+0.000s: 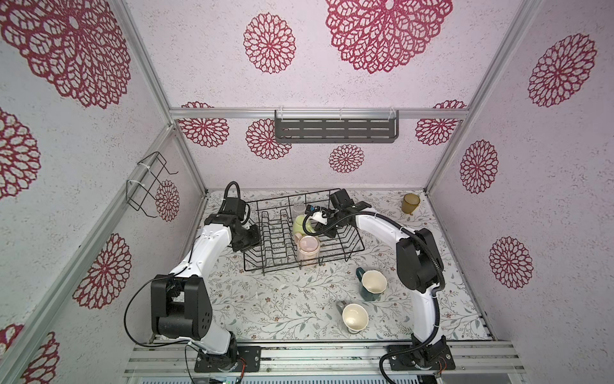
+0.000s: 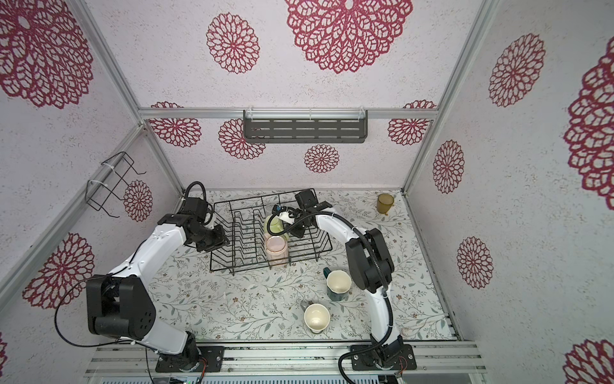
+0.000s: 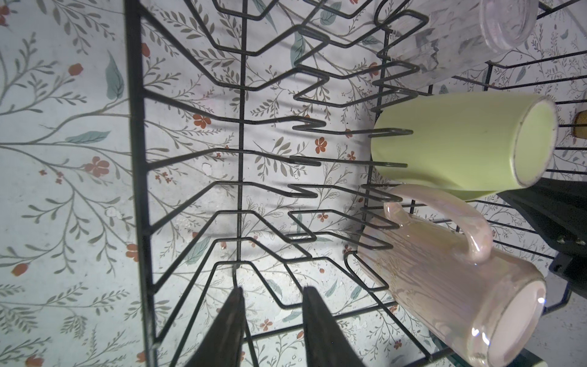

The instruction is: Load the cups into the dish rack

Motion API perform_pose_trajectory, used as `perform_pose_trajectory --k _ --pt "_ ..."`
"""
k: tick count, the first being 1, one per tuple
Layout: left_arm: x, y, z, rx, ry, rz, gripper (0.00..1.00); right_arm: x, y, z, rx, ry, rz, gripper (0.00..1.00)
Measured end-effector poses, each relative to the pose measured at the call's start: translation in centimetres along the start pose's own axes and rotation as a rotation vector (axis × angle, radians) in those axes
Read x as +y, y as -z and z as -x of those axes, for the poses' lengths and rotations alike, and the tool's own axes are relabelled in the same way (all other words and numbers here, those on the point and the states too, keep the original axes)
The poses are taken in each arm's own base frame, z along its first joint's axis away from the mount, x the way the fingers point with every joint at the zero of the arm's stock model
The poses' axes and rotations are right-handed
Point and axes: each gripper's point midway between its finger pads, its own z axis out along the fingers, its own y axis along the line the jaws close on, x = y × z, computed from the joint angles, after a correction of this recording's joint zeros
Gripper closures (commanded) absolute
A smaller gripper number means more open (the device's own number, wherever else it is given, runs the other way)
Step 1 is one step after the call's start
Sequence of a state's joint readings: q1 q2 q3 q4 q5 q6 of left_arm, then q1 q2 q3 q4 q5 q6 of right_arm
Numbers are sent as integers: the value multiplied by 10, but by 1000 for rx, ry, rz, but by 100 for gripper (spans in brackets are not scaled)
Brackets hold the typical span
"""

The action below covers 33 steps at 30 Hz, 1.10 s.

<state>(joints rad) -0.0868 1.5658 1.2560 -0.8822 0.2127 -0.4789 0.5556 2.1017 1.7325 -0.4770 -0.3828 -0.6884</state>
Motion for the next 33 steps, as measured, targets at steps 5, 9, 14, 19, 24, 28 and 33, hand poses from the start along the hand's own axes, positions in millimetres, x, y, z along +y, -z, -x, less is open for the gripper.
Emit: perform_pose_trajectory --k 5,9,14,19,24,28,33 --pt "0 0 -1 5 -1 2 66 7 -6 -14 29 -15 16 86" --pt "-3 2 -2 1 -8 -4 64 5 -6 -19 48 -34 -6 84" --pt "-18 19 -4 -40 -43 -39 63 0 18 -12 28 -61 -89 78" --pt "-42 43 -6 -106 -105 -101 62 -13 80 11 -76 -99 -293 60" --pt "-77 53 -26 -120 -224 -150 60 -19 154 9 -188 -158 -565 12" --pt "-114 54 -52 -104 -357 -213 58 -21 201 -10 -258 -287 -765 1" --pt "-146 59 -80 -94 -504 -256 56 -15 244 -51 -326 -636 -912 1"
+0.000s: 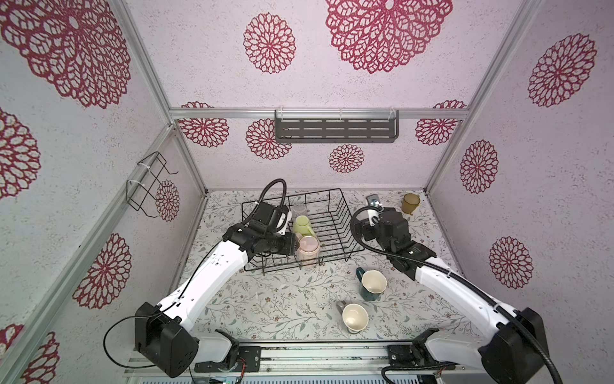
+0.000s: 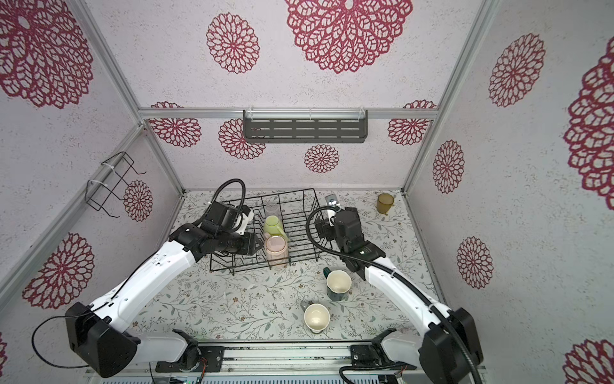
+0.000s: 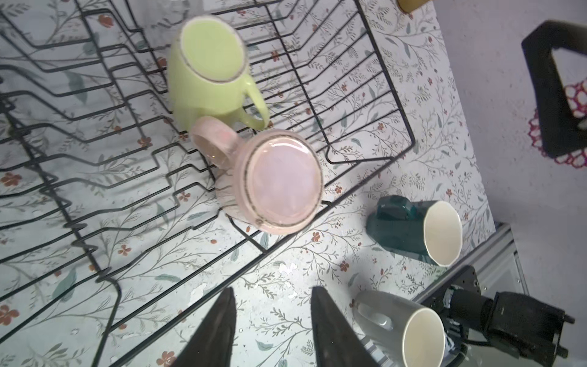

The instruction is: Load the cups into the dish rack

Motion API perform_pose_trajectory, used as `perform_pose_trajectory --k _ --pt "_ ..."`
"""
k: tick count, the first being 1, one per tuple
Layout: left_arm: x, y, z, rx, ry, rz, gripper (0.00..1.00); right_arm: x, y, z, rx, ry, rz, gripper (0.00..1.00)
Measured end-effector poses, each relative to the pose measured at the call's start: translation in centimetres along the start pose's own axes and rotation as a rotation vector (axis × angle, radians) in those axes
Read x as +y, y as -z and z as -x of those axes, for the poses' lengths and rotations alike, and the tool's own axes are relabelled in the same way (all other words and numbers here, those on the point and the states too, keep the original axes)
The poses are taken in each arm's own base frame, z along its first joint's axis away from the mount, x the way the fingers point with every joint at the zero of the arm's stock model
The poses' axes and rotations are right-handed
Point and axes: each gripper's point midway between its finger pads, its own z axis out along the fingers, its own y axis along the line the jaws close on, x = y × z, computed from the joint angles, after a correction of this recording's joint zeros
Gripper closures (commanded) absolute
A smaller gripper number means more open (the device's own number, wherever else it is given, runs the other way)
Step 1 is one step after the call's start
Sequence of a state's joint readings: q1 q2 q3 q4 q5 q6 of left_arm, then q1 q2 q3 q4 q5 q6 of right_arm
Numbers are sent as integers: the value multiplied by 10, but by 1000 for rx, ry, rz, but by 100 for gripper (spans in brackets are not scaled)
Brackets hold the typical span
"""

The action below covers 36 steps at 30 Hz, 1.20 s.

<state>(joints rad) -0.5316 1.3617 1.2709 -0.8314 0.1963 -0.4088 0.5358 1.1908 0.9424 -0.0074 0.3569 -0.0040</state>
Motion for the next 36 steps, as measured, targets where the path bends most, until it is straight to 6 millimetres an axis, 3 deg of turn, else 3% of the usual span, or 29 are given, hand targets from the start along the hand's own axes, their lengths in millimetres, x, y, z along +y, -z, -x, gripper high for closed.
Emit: perform_pose_trajectory --k 5,11,15,21,25,29,36 --pt "-29 0 -8 -2 -111 -44 54 -17 26 -18 107 -171 -31 1" --pt "-76 -5 -26 27 -249 -147 50 -22 54 -50 239 -206 -27 1" --pt "-109 -13 -44 99 -301 -229 43 -32 69 -56 210 -230 -47 1" --pt "-164 -20 -84 193 -428 -320 41 -59 66 -56 144 -326 -165 1" --pt "-192 -35 -112 264 -529 -335 39 -76 65 -57 83 -407 -231 1" --pt "-204 -56 -135 341 -608 -320 38 -87 69 -48 13 -470 -258 1" --pt "-199 -82 -154 466 -673 -276 37 -100 80 -36 -79 -524 -289 1"
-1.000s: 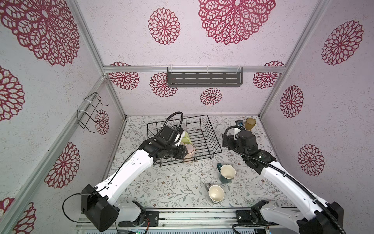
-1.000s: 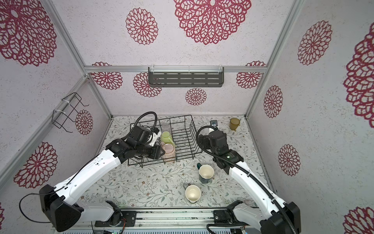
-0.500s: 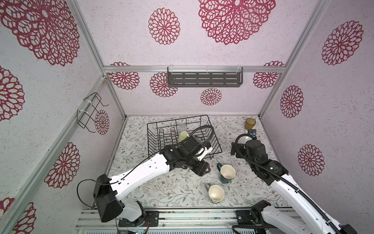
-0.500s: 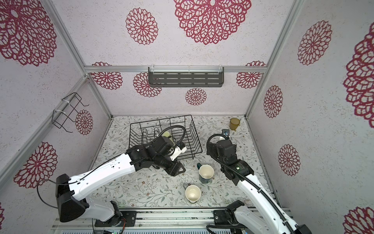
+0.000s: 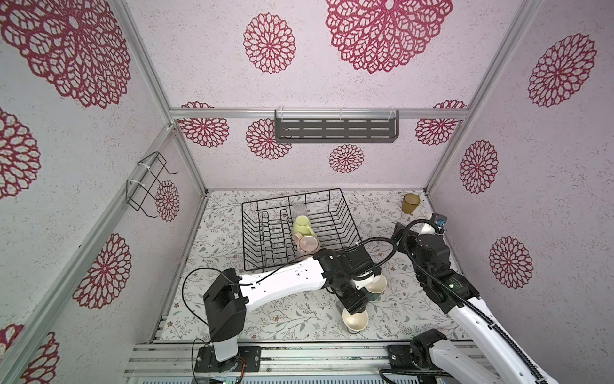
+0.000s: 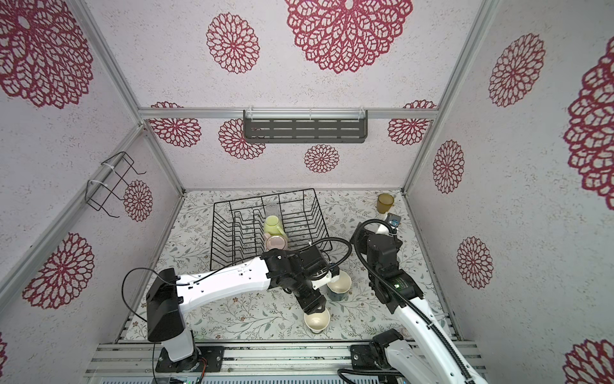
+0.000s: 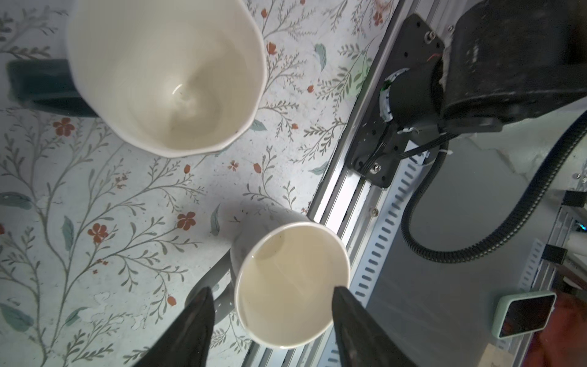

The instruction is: Load the cups into the dish rack

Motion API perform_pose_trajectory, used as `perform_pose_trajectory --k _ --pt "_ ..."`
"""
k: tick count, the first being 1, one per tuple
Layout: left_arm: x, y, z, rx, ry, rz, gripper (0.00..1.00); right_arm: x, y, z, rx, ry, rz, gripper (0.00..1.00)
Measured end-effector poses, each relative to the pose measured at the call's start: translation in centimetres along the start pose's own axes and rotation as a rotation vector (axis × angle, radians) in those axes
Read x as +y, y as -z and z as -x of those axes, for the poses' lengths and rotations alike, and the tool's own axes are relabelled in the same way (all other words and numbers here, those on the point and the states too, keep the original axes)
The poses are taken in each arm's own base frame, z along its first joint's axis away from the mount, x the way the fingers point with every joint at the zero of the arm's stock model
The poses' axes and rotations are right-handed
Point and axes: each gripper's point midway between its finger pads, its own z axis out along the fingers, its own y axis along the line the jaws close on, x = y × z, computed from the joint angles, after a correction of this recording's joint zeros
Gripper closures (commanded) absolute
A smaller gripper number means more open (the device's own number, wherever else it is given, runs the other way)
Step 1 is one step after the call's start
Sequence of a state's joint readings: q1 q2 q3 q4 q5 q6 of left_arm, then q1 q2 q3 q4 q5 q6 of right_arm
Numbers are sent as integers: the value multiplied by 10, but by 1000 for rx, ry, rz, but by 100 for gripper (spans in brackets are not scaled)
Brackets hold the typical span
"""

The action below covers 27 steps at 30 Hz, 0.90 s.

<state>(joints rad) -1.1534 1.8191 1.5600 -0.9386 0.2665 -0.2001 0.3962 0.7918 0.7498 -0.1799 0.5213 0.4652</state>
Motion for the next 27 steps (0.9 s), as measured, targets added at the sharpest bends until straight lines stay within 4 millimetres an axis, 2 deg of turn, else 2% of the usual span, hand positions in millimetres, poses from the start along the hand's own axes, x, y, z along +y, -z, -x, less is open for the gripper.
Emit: perform_pose_trajectory --k 7,13,20,24,27 --pt "9 -13 -10 78 -19 31 38 -20 11 6 -54 -24 -45 1" --pt "15 -28 -14 126 -27 46 40 -27 12 11 -71 -37 -68 1" --pt "23 -46 -23 179 -35 63 55 -30 8 9 -58 -51 -78 1" --pt "29 -54 -27 207 -32 78 58 -30 7 8 -56 -53 -75 1" --pt "29 -55 -28 206 -34 81 70 -32 5 7 -62 -58 -79 1"
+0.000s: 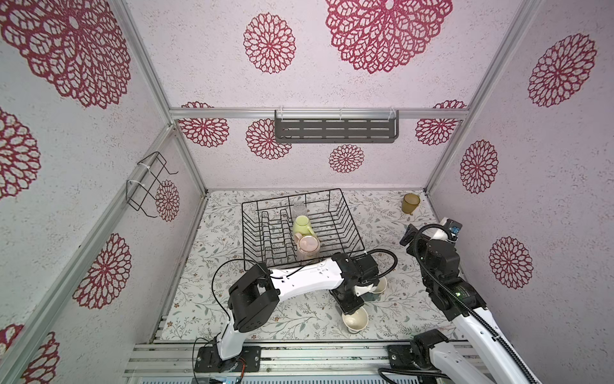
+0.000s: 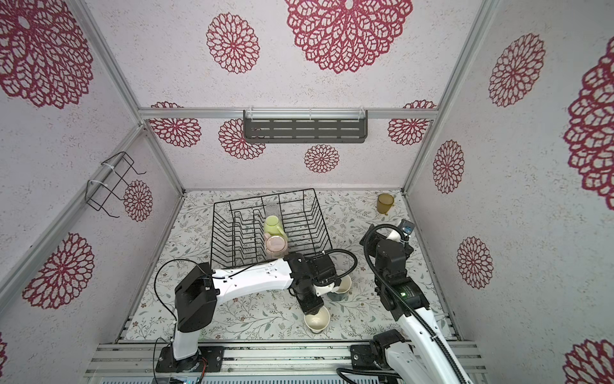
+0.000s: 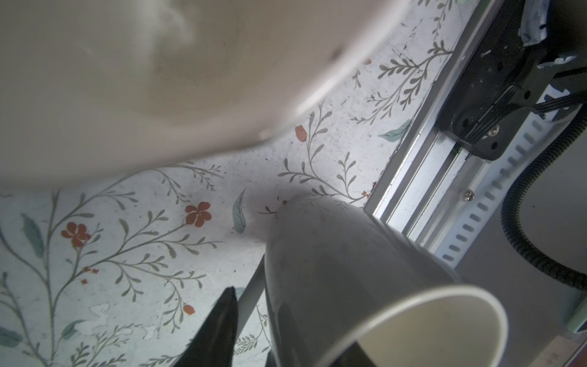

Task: Load the cups into the dish rack
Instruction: 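Grasp the cream grey-handled mug rim with the left gripper, then lift the cream mug over the rack while the right gripper approaches it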

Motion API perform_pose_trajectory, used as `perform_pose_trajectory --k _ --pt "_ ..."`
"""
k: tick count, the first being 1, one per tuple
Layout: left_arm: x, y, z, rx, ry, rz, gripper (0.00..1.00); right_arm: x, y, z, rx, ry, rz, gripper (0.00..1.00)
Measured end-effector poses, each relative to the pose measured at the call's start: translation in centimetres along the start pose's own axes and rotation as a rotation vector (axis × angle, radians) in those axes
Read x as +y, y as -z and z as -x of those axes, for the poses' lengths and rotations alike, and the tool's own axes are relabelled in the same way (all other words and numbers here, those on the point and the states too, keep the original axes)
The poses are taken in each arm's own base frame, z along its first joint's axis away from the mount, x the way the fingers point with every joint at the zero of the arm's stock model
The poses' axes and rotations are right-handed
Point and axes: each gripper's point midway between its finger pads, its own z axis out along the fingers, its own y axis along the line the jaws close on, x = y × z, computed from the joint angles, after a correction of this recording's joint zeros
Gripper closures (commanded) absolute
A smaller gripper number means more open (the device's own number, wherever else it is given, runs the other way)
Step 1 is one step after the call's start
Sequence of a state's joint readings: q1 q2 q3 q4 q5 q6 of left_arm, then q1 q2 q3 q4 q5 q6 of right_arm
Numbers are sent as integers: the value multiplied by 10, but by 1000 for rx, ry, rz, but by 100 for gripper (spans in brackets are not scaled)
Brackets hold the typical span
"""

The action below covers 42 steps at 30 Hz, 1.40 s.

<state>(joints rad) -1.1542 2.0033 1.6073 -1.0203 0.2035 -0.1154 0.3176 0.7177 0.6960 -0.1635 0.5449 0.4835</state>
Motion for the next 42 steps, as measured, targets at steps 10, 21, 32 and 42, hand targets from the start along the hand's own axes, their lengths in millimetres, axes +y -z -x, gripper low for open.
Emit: perform_pose_trajectory --k 10,21,32,42 --pt "10 4 -20 10 35 15 91 -6 -11 -20 48 -1 -13 1" --pt "27 88 -22 -279 161 -68 100 18 -10 -26 100 18 125 1" --pt "73 193 -20 -744 389 -239 100 87 26 -19 5 35 611 3" --pt "100 252 -6 -936 481 -511 99 142 83 -72 -40 143 1160 1"
